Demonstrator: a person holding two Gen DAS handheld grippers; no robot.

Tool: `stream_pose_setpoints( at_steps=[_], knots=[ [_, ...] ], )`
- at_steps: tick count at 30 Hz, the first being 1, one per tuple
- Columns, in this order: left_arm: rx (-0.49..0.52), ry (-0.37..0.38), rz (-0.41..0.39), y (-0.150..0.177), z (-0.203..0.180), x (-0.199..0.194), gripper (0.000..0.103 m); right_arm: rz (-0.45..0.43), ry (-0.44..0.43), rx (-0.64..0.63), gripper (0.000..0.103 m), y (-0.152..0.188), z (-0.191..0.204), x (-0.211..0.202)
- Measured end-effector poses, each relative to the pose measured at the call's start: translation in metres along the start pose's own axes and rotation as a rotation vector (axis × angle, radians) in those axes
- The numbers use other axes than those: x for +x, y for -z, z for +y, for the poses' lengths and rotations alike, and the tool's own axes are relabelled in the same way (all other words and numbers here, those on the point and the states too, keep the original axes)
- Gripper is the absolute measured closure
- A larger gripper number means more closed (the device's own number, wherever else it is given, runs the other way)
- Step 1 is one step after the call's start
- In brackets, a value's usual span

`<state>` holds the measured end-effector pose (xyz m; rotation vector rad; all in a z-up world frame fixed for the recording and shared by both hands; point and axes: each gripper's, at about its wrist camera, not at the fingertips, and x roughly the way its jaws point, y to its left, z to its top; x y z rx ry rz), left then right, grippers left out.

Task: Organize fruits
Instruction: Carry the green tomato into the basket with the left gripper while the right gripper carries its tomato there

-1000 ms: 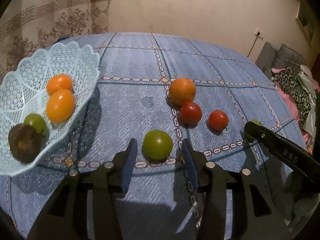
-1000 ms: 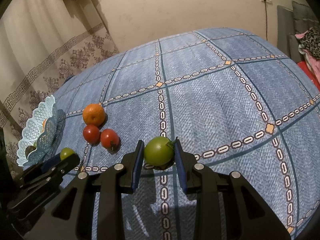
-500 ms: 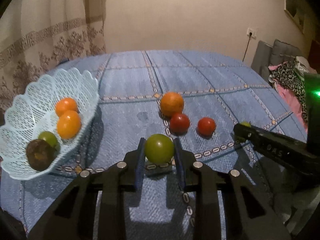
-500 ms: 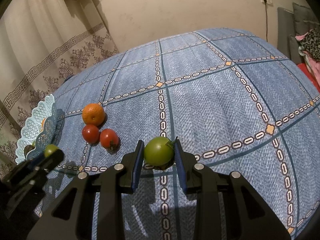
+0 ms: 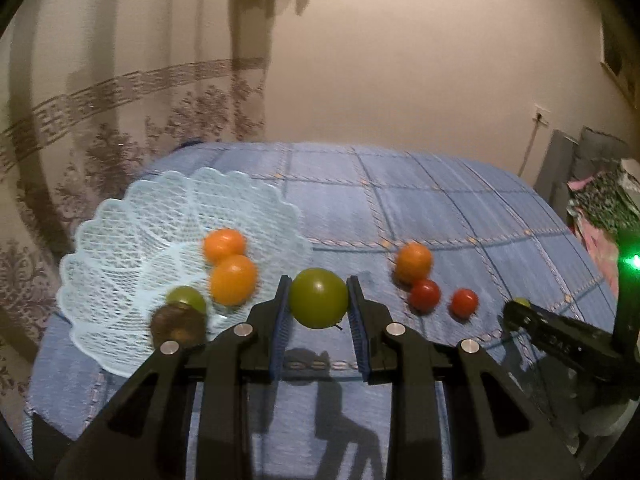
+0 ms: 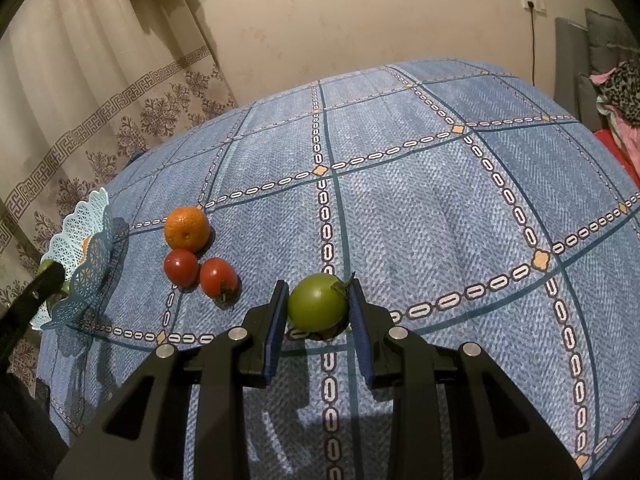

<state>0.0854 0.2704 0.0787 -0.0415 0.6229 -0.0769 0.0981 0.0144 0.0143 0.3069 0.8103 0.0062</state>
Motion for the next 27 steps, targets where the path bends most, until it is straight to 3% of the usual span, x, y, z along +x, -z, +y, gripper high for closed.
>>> stream_pose_setpoints(
  at_steps=[10, 22, 23, 26, 27],
  knots=[
    [-0.097, -0.095, -0.002, -0.004, 0.051, -0.002, 0.075, -0.001, -0.001, 0.001, 0.073, 0.000, 0.000, 0.000],
    [-0.176, -0.176, 0.015, -0.002, 0.086, 0.001, 0.074, -0.014, -0.017, -0.011, 0.073, 0.000, 0.005, -0.005],
    [-0.194, -0.179, 0.020, -0.001, 0.089, 0.001, 0.072, -0.019, -0.023, -0.018, 0.073, 0.000, 0.008, -0.006],
    [-0.220, -0.205, 0.010, 0.000, 0.096, -0.002, 0.055, -0.035, -0.039, -0.042, 0.073, -0.002, 0.017, -0.012],
    [-0.226, -0.214, 0.004, -0.001, 0.099, -0.004, 0.055, -0.040, -0.043, -0.051, 0.073, -0.003, 0.020, -0.014]
  ],
)
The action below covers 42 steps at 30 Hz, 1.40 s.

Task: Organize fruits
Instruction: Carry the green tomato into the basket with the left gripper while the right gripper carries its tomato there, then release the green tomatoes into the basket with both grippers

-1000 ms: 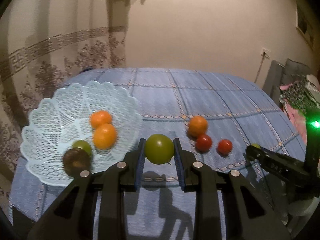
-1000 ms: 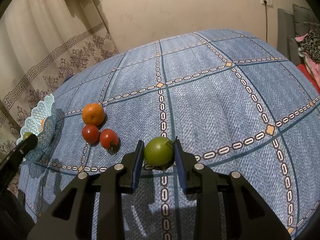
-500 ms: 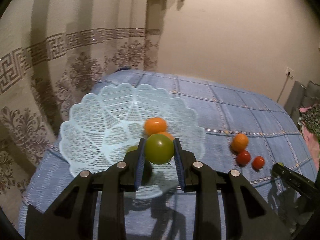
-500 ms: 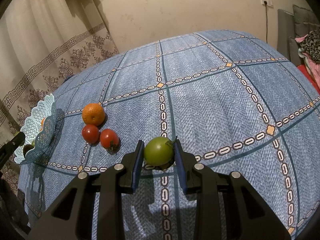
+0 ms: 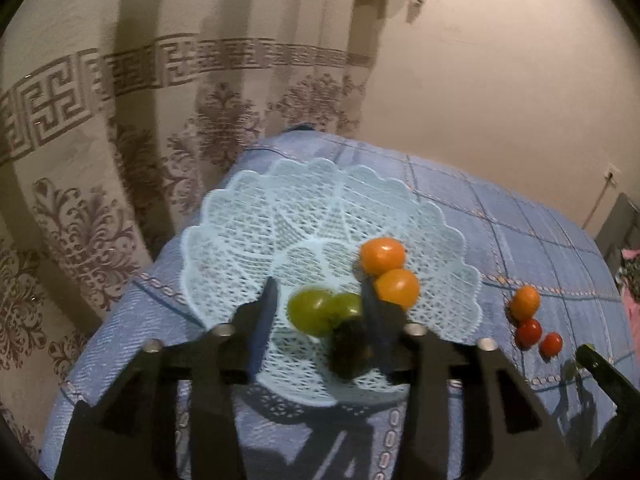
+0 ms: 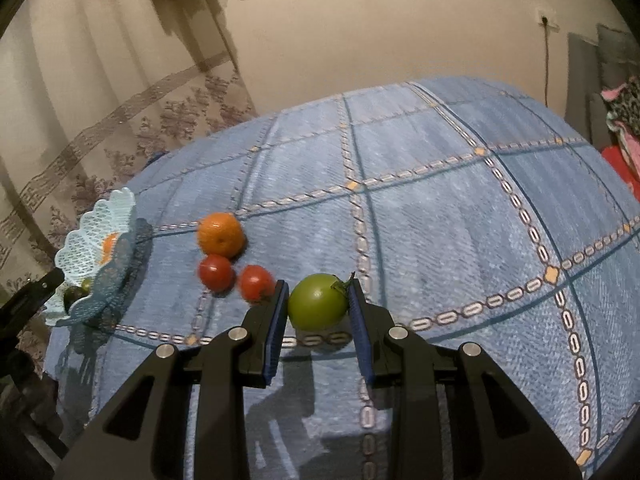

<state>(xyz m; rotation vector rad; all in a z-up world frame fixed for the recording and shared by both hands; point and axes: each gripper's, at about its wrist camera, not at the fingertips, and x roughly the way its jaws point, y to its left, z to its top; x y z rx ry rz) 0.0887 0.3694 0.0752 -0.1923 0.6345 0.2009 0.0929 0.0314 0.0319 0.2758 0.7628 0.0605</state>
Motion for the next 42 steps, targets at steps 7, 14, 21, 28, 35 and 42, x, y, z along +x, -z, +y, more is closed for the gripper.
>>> stream_pose_setpoints(
  at_steps=[7, 14, 21, 28, 35, 42],
  knots=[
    [-0.047, -0.052, -0.030, -0.002, 0.015, -0.006, 0.039, -0.007, -0.049, -0.048, 0.073, -0.008, 0.033, -0.003],
    [-0.069, -0.122, -0.041, -0.001, 0.021, -0.008, 0.035, -0.016, -0.129, -0.117, 0.073, -0.019, 0.082, -0.005],
    [-0.103, -0.154, -0.034, 0.000, 0.030, -0.007, 0.035, -0.008, -0.226, -0.194, 0.073, -0.026, 0.139, 0.000],
    [-0.123, -0.155, -0.024, 0.001, 0.033, -0.007, 0.035, 0.012, -0.283, -0.270, 0.073, -0.022, 0.187, 0.009],
    [-0.133, -0.165, -0.023, 0.000, 0.033, -0.005, 0.026, 0.053, -0.303, -0.302, 0.072, -0.016, 0.208, 0.028],
    [-0.134, -0.171, -0.026, 0.002, 0.034, -0.007, 0.022, 0.061, -0.343, -0.260, 0.061, -0.017, 0.207, 0.032]
  ],
)
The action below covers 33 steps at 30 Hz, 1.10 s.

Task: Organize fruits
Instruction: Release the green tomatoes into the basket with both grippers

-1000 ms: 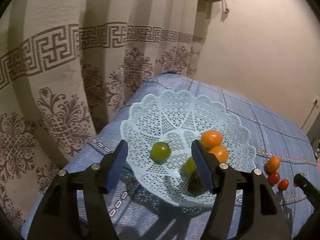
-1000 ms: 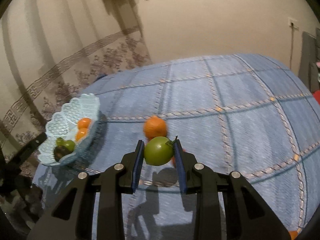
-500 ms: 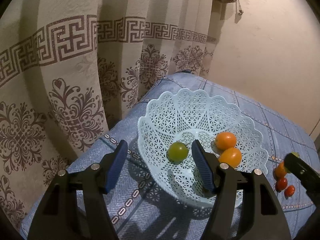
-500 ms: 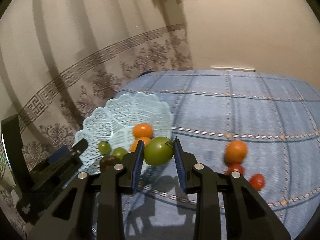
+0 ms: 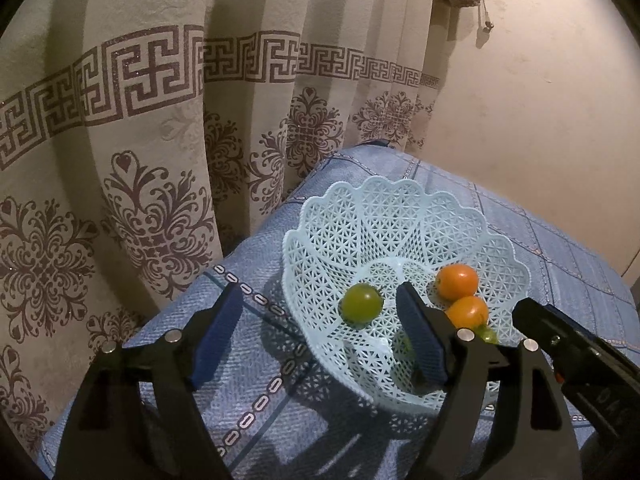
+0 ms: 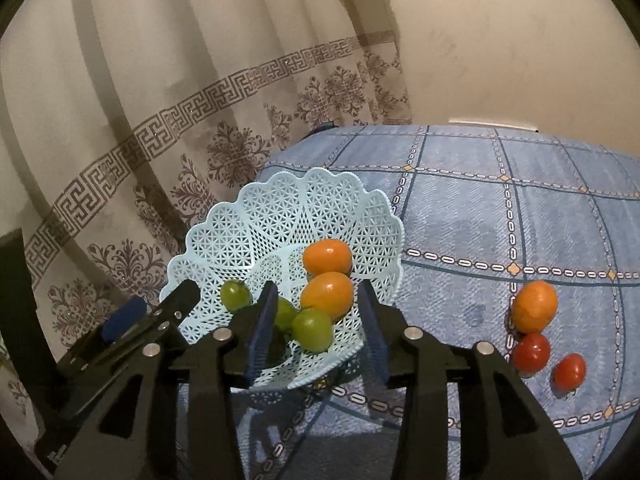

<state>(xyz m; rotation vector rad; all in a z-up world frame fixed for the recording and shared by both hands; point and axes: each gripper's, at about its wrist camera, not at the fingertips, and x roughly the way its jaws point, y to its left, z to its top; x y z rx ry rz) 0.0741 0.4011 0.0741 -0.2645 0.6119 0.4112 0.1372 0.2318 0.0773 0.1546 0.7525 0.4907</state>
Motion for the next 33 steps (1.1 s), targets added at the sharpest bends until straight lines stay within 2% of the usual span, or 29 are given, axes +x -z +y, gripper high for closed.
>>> stream_pose_setpoints(
  at_steps=[16, 33],
  knots=[
    [0.044, 0.017, 0.002, 0.005, -0.014, 0.000, 0.022, -0.043, 0.051, 0.064, 0.061, 0.003, -0.029, -0.021],
    [0.129, 0.060, -0.037, 0.014, -0.038, -0.012, 0.022, -0.058, 0.142, 0.142, 0.061, 0.021, -0.072, -0.042]
  ],
)
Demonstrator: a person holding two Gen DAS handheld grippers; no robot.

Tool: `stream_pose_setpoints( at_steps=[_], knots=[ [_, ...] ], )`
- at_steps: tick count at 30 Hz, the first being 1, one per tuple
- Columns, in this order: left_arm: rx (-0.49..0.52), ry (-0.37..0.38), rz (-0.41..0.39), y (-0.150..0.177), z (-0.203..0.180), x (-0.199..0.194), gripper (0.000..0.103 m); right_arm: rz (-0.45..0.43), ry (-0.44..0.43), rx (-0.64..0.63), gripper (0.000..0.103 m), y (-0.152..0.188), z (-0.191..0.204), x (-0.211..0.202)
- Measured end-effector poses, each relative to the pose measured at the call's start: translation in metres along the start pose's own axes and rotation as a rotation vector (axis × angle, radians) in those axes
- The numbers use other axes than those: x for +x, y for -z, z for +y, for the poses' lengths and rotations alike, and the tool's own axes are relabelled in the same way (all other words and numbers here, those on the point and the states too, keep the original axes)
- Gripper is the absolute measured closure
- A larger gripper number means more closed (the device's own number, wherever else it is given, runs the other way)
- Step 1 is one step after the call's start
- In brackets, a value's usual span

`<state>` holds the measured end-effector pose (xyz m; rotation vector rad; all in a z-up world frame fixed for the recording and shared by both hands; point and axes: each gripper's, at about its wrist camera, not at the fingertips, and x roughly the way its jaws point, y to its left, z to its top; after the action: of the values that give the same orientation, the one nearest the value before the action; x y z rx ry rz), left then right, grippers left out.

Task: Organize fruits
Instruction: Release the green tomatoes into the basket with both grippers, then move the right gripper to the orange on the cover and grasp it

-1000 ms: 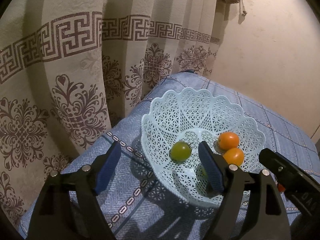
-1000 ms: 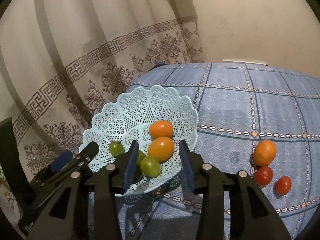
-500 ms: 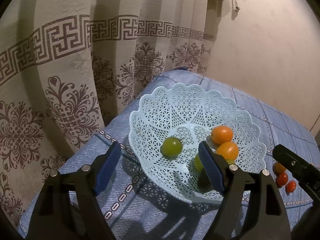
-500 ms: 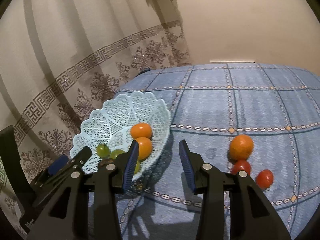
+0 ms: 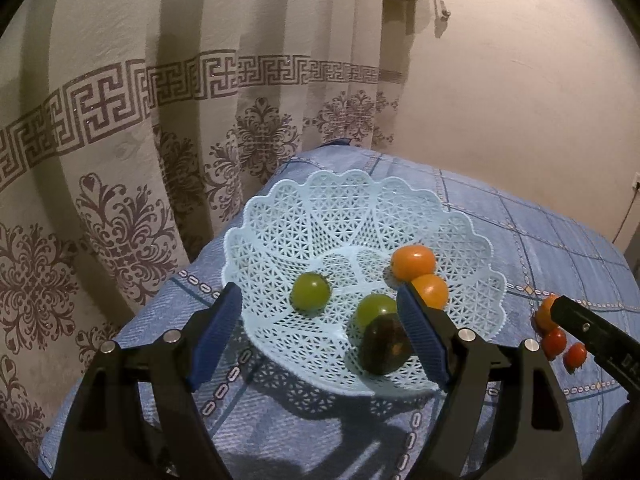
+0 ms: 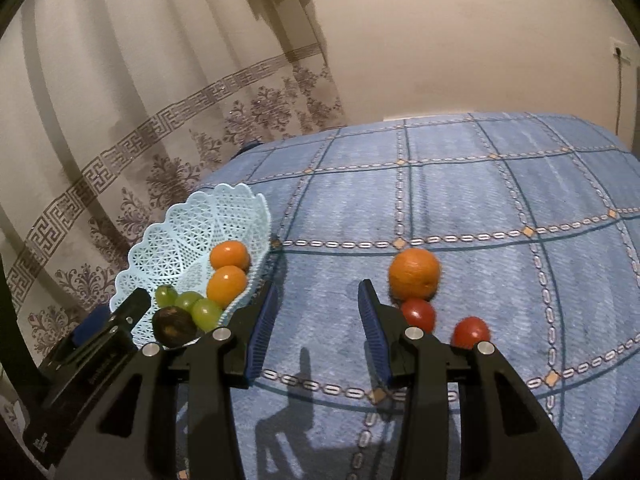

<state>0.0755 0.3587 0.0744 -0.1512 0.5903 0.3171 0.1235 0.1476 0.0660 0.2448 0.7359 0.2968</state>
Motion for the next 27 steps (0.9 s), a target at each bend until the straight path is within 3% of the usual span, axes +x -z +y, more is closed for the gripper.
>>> stream_pose_setpoints(
  at_steps=[27],
  knots=[
    [0.118, 0.034, -0.030, 0.013, -0.029, -0.003, 0.022, 0.002, 0.123, 0.090, 0.061, 0.029, -0.072, -0.029]
  ],
)
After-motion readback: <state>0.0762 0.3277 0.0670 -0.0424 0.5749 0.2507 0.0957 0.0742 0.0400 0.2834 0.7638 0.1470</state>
